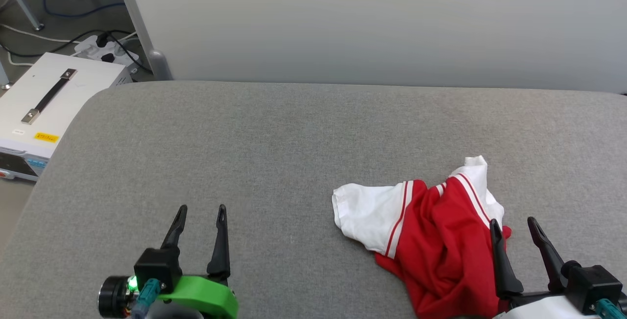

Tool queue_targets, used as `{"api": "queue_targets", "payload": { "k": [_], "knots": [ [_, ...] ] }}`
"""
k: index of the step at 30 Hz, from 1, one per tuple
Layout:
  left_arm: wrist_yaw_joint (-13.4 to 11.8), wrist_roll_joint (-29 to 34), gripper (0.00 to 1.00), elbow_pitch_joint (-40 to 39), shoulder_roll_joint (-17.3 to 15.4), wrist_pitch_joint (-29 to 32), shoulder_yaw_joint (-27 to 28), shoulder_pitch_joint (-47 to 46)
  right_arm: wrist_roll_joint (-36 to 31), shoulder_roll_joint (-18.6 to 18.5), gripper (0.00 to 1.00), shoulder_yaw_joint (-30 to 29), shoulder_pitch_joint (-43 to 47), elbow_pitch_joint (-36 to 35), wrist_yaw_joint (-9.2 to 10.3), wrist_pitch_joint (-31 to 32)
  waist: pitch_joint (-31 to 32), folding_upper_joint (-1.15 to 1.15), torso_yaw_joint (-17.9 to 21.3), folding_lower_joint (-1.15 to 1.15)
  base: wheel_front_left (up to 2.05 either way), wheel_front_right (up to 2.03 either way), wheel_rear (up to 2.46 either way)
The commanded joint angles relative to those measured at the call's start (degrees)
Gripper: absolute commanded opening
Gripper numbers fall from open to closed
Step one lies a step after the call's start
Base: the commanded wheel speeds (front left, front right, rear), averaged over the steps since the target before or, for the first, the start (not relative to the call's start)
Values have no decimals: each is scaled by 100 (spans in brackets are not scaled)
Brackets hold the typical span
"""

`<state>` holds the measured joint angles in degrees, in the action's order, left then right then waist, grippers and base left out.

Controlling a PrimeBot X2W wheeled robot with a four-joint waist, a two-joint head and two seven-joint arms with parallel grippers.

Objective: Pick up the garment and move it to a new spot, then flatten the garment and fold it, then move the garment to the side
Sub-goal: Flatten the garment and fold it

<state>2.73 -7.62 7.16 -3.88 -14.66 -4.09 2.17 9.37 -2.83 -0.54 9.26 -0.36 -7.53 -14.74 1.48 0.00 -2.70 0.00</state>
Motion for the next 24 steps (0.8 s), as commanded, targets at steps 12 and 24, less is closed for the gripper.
{"api": "queue_targets", "payload": {
  "k": [12, 24],
  "knots": [
    [467, -49, 100, 865, -489, 80, -913, -2497, -34, -5, 100, 119, -309, -93, 4, -26, -396, 0, 269, 0, 0, 0, 0],
    [475, -2136, 100, 1813, -1270, 2387, -3332, -4995, -49, -5, 100, 196, -607, -134, 4, -26, -852, 0, 627, 0, 0, 0, 0]
  ]
}}
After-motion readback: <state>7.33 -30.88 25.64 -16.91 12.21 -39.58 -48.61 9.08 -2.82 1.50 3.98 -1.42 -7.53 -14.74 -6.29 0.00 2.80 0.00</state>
